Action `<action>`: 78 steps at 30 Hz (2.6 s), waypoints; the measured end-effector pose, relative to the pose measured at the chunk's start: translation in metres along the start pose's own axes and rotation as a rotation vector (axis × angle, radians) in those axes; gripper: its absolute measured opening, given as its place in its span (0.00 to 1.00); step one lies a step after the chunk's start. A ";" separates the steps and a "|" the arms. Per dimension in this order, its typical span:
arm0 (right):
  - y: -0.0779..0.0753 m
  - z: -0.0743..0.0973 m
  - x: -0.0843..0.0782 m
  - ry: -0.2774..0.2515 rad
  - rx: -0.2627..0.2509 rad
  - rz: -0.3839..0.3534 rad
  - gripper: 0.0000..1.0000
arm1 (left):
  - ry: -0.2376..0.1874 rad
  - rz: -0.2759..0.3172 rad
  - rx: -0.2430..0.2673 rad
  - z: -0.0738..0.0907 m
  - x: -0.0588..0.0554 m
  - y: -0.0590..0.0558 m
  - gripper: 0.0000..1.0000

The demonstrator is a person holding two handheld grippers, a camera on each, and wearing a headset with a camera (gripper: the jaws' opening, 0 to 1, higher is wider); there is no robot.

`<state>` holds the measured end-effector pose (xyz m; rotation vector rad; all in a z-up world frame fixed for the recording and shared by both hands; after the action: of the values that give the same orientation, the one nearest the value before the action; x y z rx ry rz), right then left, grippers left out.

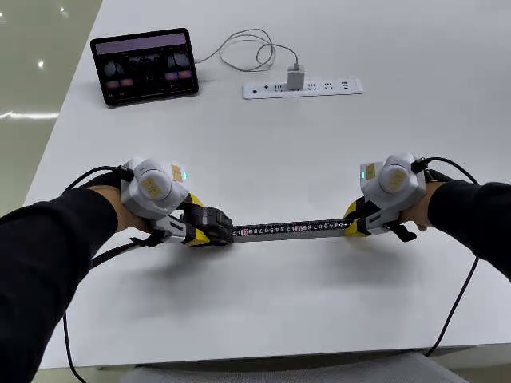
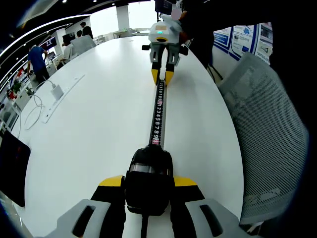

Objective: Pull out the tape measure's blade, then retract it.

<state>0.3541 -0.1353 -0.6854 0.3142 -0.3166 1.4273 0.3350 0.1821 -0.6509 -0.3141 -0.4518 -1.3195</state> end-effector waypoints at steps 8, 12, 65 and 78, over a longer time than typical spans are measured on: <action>-0.001 0.002 -0.005 0.000 -0.004 -0.009 0.10 | 0.000 0.000 0.000 0.001 0.001 -0.001 0.31; -0.001 0.003 -0.007 -0.001 -0.006 -0.014 0.10 | -0.003 0.002 0.001 0.001 0.001 -0.001 0.31; 0.006 0.005 -0.005 0.038 -0.049 -0.010 0.17 | -0.129 0.078 0.074 0.019 -0.001 0.004 0.41; 0.011 0.022 -0.019 -0.004 -0.131 -0.068 0.31 | -0.126 0.329 0.153 0.035 -0.045 -0.004 0.89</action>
<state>0.3404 -0.1605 -0.6722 0.2185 -0.3972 1.3327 0.3178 0.2365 -0.6423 -0.3294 -0.5780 -0.9424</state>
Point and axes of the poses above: the centre of the closed fingertips' face, and the gripper's own axes: z roughly backward along the fingers, y roughly to its left, x roughly out of its top, the point moved 8 cm from there along z, roughly backward along the fingers, and after that the axes turned 6 degrees about y, right-handed, at the moved point
